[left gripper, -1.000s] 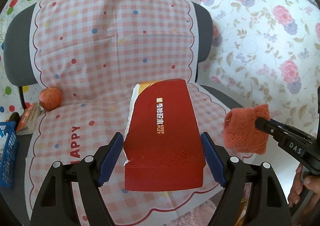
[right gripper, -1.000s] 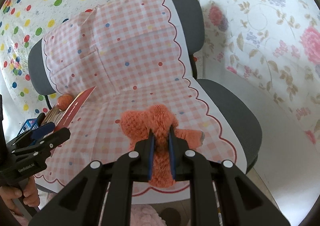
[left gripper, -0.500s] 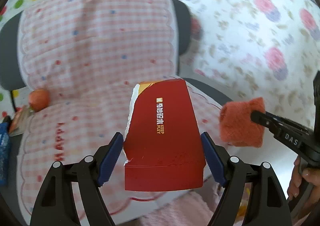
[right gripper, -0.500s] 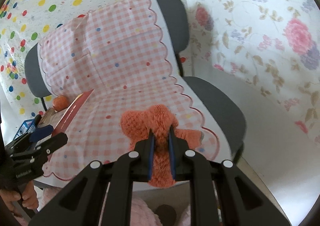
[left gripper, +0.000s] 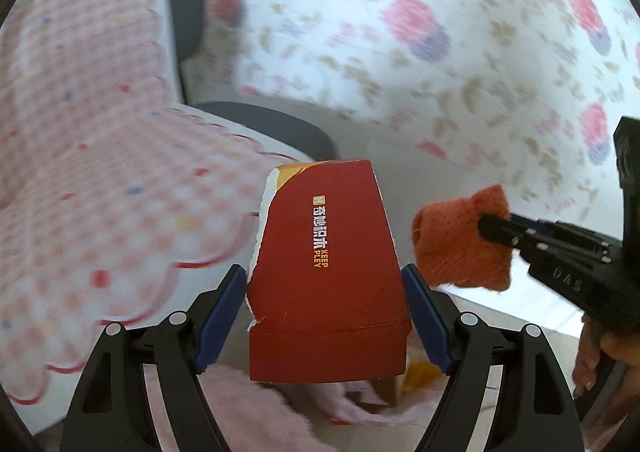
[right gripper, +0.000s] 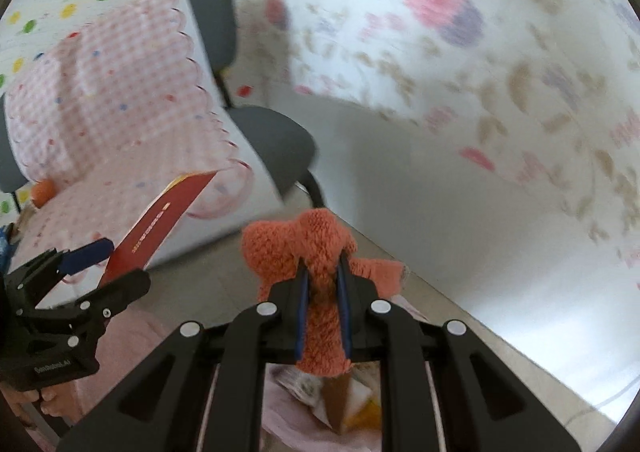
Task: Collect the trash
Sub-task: 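Carry the glove and envelope over the pink bin and open both tools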
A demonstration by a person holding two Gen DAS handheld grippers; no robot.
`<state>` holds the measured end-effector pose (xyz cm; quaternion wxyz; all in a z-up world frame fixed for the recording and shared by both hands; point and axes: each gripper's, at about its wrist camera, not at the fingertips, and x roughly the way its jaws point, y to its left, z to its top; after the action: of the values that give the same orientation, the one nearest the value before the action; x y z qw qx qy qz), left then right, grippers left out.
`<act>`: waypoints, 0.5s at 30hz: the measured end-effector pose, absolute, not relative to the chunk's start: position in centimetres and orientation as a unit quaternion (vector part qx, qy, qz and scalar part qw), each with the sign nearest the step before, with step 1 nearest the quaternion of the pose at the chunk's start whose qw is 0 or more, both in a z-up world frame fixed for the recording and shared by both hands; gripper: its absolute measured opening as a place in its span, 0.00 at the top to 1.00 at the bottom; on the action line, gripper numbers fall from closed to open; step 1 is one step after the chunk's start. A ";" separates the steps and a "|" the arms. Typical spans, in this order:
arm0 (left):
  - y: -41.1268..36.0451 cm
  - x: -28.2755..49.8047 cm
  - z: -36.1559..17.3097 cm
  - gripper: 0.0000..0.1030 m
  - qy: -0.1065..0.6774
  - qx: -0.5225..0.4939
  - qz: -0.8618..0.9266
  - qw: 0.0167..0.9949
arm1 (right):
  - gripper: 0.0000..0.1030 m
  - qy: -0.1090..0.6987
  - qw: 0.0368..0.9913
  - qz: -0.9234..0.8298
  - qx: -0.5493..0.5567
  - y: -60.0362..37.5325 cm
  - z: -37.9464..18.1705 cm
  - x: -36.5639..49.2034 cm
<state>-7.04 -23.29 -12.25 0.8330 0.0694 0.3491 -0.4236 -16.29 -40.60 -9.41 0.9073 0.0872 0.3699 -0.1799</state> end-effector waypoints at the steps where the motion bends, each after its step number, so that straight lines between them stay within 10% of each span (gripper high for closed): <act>1: -23.9 -7.3 -12.4 0.24 0.351 0.071 -0.431 0.828 | 0.87 0.374 0.904 -0.188 0.091 -41.1 -9.9 -17.1; 9: -28.7 -7.6 -13.4 0.22 0.362 0.082 -0.462 0.805 | 0.84 0.390 0.884 -0.223 0.126 -45.0 -12.4 -19.1; 15: -29.3 -7.8 -12.5 0.14 0.359 0.082 -0.459 0.809 | 0.55 0.388 0.885 -0.207 0.153 -46.1 -13.2 -19.4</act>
<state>-7.83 -29.25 -12.55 0.8089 0.0820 0.3585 -0.4587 -19.38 -46.07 -13.20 0.8850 0.1533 0.3880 -0.2066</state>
